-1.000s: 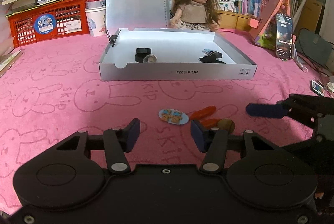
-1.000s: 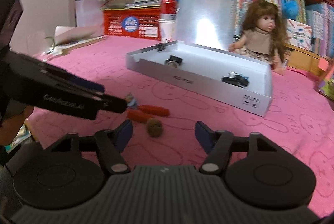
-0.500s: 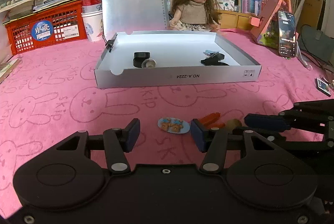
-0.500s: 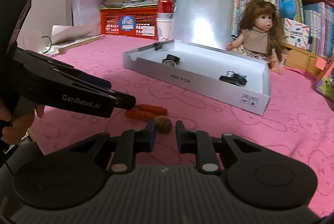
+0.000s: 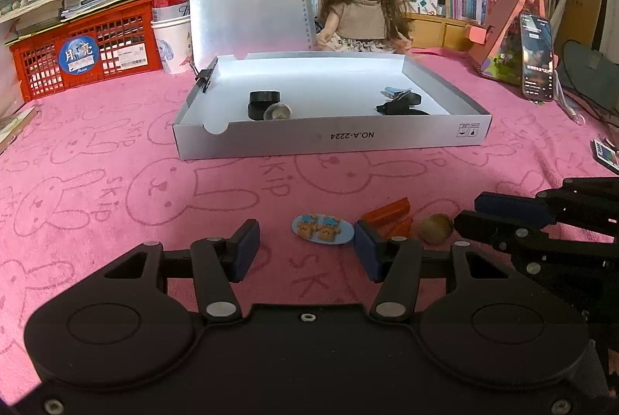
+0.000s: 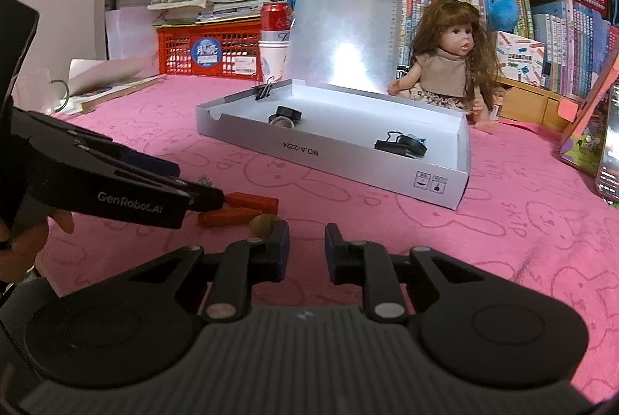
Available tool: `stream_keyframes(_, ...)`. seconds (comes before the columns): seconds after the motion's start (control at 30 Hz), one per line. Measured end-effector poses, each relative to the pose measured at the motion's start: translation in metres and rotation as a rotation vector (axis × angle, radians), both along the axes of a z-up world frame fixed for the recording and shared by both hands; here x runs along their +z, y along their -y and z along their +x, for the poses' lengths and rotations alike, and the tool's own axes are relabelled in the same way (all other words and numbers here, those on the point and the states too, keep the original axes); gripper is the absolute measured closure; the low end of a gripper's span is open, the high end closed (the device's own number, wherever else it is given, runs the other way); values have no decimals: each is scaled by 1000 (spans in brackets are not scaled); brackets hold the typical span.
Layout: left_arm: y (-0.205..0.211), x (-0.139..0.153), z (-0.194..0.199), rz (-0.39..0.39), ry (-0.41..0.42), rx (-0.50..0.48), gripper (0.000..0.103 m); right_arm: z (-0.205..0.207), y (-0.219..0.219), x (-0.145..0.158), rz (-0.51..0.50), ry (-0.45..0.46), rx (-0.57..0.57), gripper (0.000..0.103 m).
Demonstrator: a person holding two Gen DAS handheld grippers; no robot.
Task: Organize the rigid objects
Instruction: 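Grasp the patterned round disc with the left tool while the right tool grasps the brown nut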
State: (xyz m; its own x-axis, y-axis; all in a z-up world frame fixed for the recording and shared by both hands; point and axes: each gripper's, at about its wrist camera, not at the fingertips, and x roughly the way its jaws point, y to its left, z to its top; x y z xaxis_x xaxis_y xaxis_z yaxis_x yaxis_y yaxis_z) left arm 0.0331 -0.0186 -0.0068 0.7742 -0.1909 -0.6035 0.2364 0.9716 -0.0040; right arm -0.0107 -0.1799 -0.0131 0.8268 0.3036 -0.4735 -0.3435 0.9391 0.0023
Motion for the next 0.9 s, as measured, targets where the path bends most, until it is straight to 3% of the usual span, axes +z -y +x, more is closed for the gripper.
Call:
stream_keyframes(0.27,-1,0,0,-10,8,3,50,-1,7,0,47,21,-41,79)
stream_keyframes(0.57,0,0,4,-10,16,4,58,-10,2,-1,60,51,36,75)
stream_keyframes(0.77,0,3,6,-10,41,-14,58,-10,-5,-3,50,57,51,57)
stream_keyframes(0.9,2,2,11,10,34,-28,58,-9,-10,-4,32,59,57,54)
